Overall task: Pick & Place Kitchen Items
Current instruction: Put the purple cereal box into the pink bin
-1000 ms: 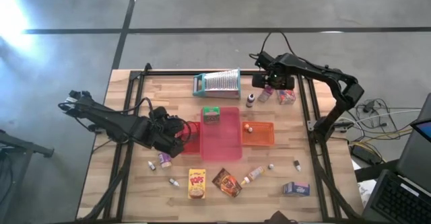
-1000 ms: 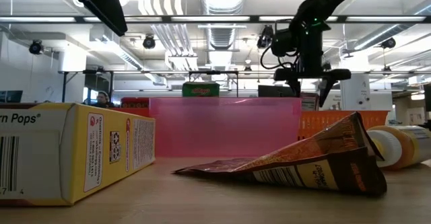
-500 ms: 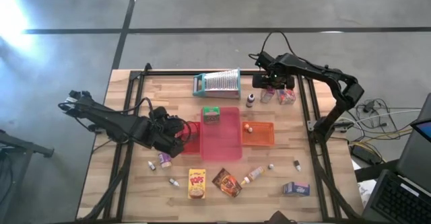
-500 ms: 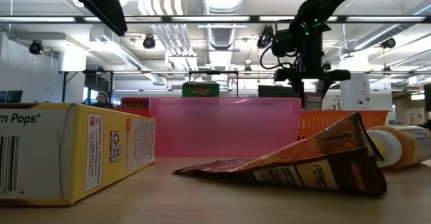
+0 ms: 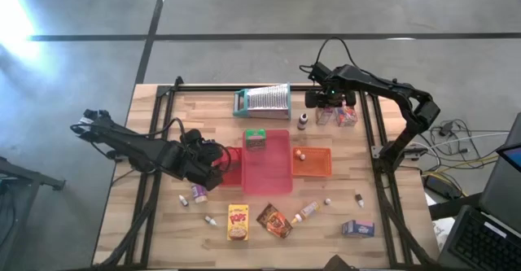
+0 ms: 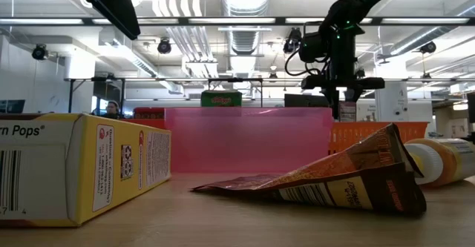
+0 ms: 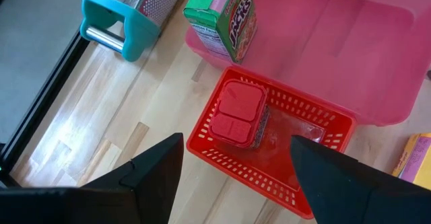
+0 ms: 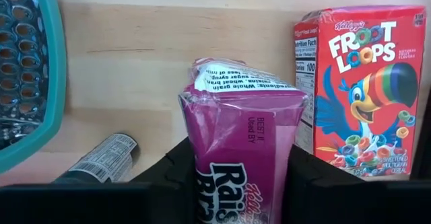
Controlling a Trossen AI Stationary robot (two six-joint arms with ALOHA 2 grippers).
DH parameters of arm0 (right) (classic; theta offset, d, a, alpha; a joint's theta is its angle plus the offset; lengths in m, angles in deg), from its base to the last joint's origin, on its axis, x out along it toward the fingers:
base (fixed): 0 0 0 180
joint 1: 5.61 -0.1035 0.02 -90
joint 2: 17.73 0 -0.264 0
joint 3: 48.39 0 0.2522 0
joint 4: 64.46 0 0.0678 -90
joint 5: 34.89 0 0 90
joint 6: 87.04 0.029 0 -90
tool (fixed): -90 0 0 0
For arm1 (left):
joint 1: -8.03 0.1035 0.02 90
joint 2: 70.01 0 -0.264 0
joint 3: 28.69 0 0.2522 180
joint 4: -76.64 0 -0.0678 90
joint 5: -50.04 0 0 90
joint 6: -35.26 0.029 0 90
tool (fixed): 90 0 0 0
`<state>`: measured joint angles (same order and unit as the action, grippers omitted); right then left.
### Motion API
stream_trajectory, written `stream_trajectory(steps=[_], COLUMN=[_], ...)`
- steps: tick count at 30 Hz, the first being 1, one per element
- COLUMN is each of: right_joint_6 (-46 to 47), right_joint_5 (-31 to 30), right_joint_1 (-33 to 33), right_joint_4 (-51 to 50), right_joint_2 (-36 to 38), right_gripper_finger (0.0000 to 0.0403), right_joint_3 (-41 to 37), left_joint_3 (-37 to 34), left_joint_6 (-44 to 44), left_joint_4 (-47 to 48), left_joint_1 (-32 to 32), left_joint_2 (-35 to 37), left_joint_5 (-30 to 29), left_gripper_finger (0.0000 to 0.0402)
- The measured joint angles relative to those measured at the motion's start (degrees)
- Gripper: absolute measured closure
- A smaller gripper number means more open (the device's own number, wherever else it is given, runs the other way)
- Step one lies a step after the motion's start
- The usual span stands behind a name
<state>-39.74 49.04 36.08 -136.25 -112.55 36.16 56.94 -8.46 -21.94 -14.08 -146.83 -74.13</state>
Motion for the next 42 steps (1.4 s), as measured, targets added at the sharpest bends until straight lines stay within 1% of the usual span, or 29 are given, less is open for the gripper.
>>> stream_trajectory(steps=[4,10,15,22,29,32,38,42], right_joint_6=[-1.1,-4.7,-8.6,-12.6,-15.4,-17.0,-20.1,-21.9], right_joint_5=[0.0,0.1,0.1,0.0,0.1,0.5,3.0,3.6], right_joint_1=[0.0,0.0,0.0,0.0,-0.1,-0.3,-3.2,-7.8], right_joint_4=[0.0,-0.5,-1.8,-1.8,-1.8,-1.8,-1.5,-0.5], right_joint_2=[0.0,0.7,3.5,10.5,19.5,23.5,30.2,33.0], right_gripper_finger=[0.0289,0.0279,0.0286,0.0303,0.0291,0.0293,0.0307,0.0301], right_joint_3=[0.0,0.0,0.0,0.0,0.0,0.0,0.0,0.0], left_joint_3=[0.0,0.0,0.0,0.0,0.0,0.0,0.0,0.0], left_joint_6=[0.0,0.0,0.0,0.0,0.0,0.0,0.0,0.0], left_joint_4=[0.0,0.0,0.0,0.0,0.0,0.0,0.0,0.0], left_joint_1=[0.0,0.0,0.0,0.0,0.0,0.0,0.0,0.0], left_joint_2=[0.0,0.0,0.0,0.0,0.0,0.0,0.0,0.0], left_joint_5=[0.0,0.0,0.0,0.0,0.0,0.0,0.0,0.0], left_gripper_finger=[0.0125,0.0125,0.0125,0.0125,0.0125,0.0125,0.0125,0.0125])
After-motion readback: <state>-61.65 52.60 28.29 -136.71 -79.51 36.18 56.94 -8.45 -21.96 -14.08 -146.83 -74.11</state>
